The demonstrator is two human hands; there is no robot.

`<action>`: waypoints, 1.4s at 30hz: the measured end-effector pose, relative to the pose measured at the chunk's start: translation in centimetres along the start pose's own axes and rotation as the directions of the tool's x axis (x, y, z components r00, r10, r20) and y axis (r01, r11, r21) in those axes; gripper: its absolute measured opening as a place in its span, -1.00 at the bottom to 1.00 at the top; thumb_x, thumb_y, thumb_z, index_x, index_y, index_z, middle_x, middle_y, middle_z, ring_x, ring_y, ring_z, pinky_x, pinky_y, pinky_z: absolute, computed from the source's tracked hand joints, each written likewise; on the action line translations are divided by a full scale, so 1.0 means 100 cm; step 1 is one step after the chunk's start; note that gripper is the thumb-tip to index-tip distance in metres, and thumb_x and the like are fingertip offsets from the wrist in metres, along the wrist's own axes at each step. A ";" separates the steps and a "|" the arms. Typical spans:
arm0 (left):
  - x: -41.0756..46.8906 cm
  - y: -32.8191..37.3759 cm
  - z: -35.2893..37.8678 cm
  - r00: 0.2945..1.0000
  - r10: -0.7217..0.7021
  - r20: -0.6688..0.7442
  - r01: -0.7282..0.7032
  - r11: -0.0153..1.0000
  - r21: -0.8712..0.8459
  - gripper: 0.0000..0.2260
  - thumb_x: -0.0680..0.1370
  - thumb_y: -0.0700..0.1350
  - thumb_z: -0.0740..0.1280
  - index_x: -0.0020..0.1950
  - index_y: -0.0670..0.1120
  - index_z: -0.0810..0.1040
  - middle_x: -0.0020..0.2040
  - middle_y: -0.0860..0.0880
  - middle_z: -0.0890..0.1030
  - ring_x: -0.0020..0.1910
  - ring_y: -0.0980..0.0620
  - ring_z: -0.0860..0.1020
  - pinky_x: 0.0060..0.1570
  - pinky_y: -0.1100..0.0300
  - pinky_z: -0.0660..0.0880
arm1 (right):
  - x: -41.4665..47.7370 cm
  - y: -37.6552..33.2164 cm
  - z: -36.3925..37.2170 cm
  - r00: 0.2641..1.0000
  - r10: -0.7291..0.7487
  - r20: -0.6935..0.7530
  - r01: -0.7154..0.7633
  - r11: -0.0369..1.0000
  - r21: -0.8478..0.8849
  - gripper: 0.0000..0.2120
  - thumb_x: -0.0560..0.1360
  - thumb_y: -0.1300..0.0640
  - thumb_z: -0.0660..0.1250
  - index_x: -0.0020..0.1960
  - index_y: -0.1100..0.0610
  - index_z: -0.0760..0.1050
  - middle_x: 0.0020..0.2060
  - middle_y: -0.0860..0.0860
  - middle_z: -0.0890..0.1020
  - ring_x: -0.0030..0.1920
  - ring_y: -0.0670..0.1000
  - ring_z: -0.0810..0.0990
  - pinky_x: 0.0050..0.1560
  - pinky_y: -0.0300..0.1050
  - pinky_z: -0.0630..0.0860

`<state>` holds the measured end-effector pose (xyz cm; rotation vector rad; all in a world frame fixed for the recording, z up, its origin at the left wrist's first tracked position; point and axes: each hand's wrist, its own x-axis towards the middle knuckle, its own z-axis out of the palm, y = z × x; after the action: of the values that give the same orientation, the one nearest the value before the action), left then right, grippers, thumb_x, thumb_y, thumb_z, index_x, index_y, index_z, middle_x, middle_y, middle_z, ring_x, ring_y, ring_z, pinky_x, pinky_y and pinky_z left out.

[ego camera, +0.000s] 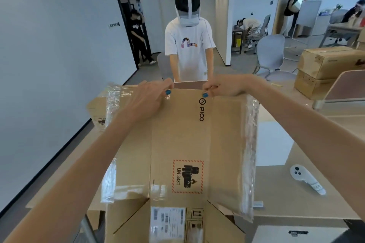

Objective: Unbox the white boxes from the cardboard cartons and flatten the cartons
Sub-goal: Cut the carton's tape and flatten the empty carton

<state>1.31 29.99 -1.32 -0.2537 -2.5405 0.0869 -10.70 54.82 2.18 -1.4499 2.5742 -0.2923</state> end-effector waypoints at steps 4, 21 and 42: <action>-0.001 -0.002 0.046 0.995 -0.031 0.092 0.037 0.997 -0.062 -0.75 0.55 -0.34 0.15 0.12 -0.05 0.41 -0.24 -0.03 0.50 -0.32 -0.09 0.39 -0.32 0.13 0.12 | 0.024 0.032 0.032 0.998 0.022 0.057 -0.023 0.999 0.030 -0.84 0.62 0.18 0.19 -0.10 0.16 0.48 -0.22 0.02 0.50 -0.25 -0.08 0.41 -0.26 -0.36 0.29; 0.073 -0.105 0.291 0.859 -0.017 0.512 0.169 0.952 -0.254 -0.76 0.65 -0.26 0.12 0.27 -0.05 0.40 0.05 -0.12 0.60 -0.10 -0.17 0.52 -0.08 0.03 0.38 | 0.220 0.190 0.152 0.934 0.152 0.325 -0.188 0.978 0.084 -0.77 0.63 0.09 0.18 0.10 0.22 0.53 0.01 0.08 0.57 0.03 0.10 0.50 0.03 -0.05 0.36; 0.059 -0.182 0.538 0.757 -0.054 0.652 0.325 0.896 -0.303 -0.79 0.69 -0.13 0.12 0.31 -0.07 0.41 0.13 -0.12 0.46 -0.06 -0.05 0.48 -0.12 0.03 0.44 | 0.346 0.280 0.336 0.914 0.397 0.083 -0.356 0.884 -0.305 -0.56 0.59 0.22 0.19 0.45 0.16 0.23 0.37 0.16 0.39 0.35 0.18 0.40 0.35 0.06 0.30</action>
<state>-36.44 12.93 -40.62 -0.1201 -3.2328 -0.5328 -43.30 36.47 -39.20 -0.9559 2.7824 0.2381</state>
